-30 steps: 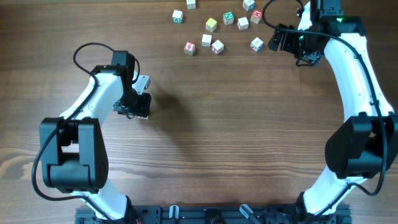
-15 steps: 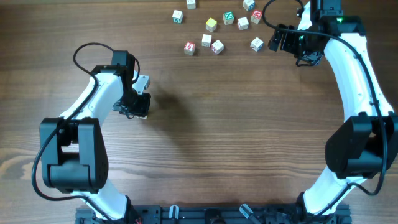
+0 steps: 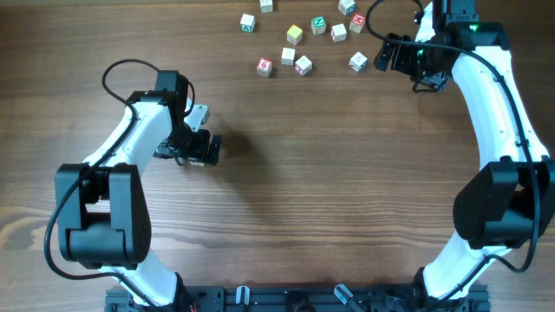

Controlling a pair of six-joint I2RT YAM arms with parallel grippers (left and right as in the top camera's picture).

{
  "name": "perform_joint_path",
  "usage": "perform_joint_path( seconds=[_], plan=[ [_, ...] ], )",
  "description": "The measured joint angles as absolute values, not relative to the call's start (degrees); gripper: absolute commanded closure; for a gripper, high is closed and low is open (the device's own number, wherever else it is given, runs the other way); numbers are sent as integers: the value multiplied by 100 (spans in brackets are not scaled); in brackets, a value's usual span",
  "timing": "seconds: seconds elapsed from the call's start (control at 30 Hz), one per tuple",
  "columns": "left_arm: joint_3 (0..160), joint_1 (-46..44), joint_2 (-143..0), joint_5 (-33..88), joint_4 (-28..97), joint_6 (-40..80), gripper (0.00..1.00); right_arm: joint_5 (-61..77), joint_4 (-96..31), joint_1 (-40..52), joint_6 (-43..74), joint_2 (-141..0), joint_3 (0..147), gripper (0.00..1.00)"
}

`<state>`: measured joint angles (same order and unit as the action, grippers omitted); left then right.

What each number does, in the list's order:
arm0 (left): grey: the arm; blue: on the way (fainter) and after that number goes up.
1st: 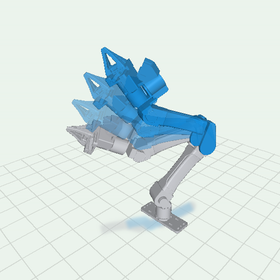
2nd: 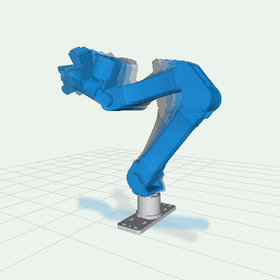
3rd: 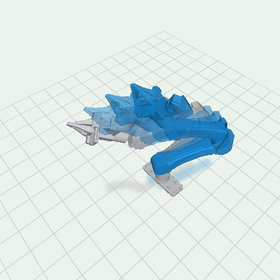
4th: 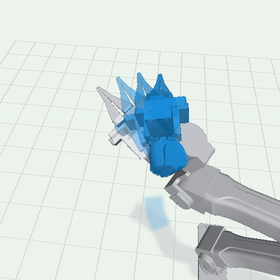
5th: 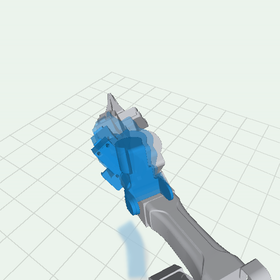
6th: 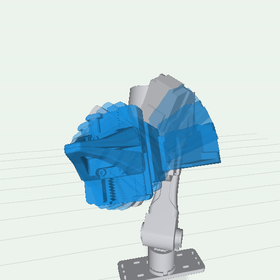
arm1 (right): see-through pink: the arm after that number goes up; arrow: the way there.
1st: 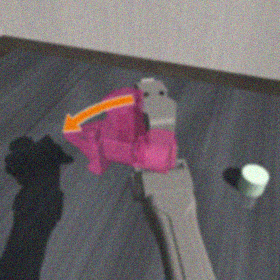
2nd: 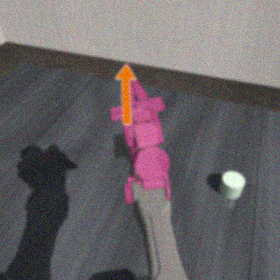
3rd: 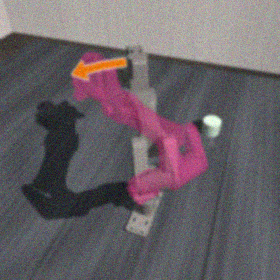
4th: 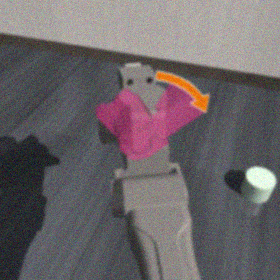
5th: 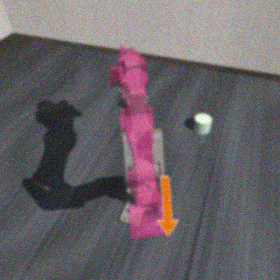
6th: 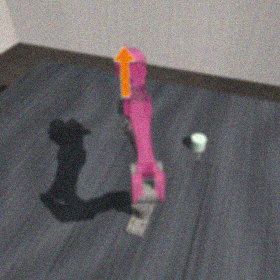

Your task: Form a tower

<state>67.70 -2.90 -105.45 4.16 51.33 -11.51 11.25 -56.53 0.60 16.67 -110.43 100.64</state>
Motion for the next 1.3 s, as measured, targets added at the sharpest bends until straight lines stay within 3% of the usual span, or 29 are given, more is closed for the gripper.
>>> perform_joint_path(
  seconds=[0.53, 0.83, 1.07, 1.3],
  plan=[
    [7129, -290, -9454, 548, 5618, -840, 0, 1125, -5653, 60, 1667, -11043, 10064, 0],
    [7273, -193, -9454, 436, 5181, 3291, 0, 1125, -5655, 60, 1667, -11043, 10064, 0],
    [7363, -185, -9452, 1468, 5655, 3852, 0, 1125, -5660, 60, 1667, -11043, 10064, 0],
    [8971, 158, -9443, -261, 8108, 4814, 0, 1125, -5658, 60, 1667, -11043, 10064, 0]
  ],
)
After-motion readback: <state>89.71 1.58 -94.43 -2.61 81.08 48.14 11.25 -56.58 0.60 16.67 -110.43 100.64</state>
